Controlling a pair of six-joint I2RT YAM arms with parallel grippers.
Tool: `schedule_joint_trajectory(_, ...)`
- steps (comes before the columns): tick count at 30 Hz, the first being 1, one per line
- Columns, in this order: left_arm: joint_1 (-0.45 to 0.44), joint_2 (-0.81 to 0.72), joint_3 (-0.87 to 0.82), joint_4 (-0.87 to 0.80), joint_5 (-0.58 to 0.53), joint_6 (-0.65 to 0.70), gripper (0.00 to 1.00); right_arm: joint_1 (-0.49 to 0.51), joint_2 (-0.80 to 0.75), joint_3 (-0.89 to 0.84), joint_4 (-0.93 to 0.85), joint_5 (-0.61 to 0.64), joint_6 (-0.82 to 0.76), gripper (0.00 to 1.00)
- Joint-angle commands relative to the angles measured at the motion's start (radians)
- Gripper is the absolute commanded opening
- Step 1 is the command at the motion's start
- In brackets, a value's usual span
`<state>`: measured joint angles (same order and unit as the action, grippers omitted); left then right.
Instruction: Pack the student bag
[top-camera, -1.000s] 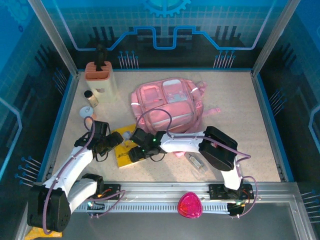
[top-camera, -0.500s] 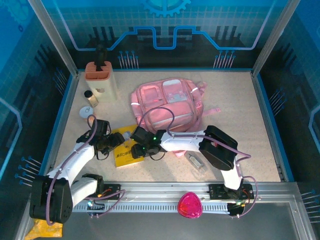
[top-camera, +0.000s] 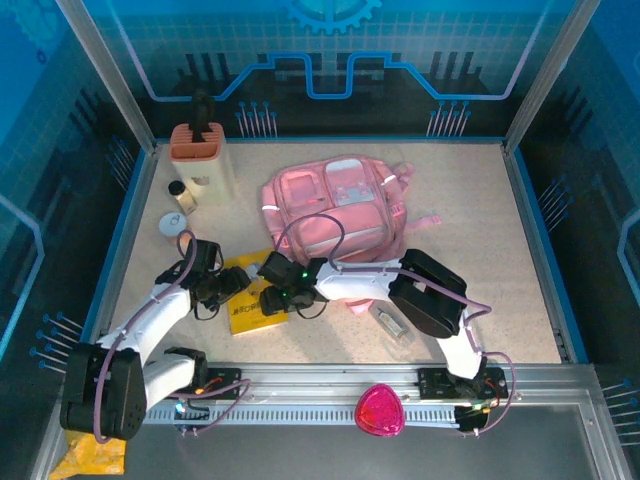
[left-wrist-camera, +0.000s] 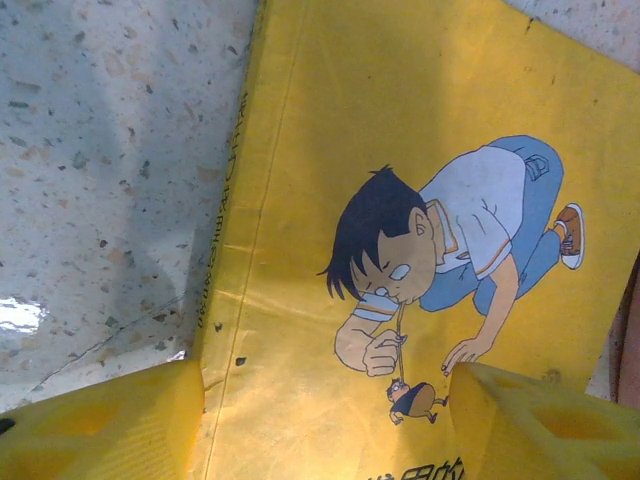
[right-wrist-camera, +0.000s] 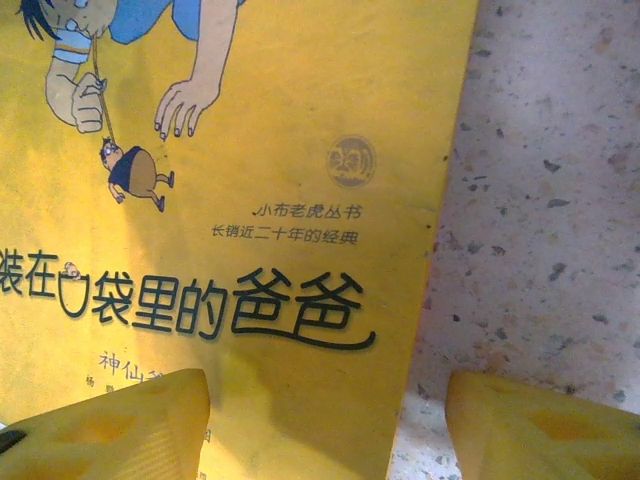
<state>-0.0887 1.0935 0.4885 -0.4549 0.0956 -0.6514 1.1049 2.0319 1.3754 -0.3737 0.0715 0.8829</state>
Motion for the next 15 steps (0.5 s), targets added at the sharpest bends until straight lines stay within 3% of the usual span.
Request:
schedule_joint_trajectory(1, 0.004, 0.017, -0.016, 0.025, 0.033, -0.005, 0.65, -0.008, 0.042, 0.037, 0.042, -0.007, -0.01, 0.65)
schedule_joint_trajectory(15, 0.002, 0.032, -0.03, 0.044, 0.052, -0.015, 0.61, -0.008, -0.012, 0.065, 0.051, -0.027, -0.029, 0.64)
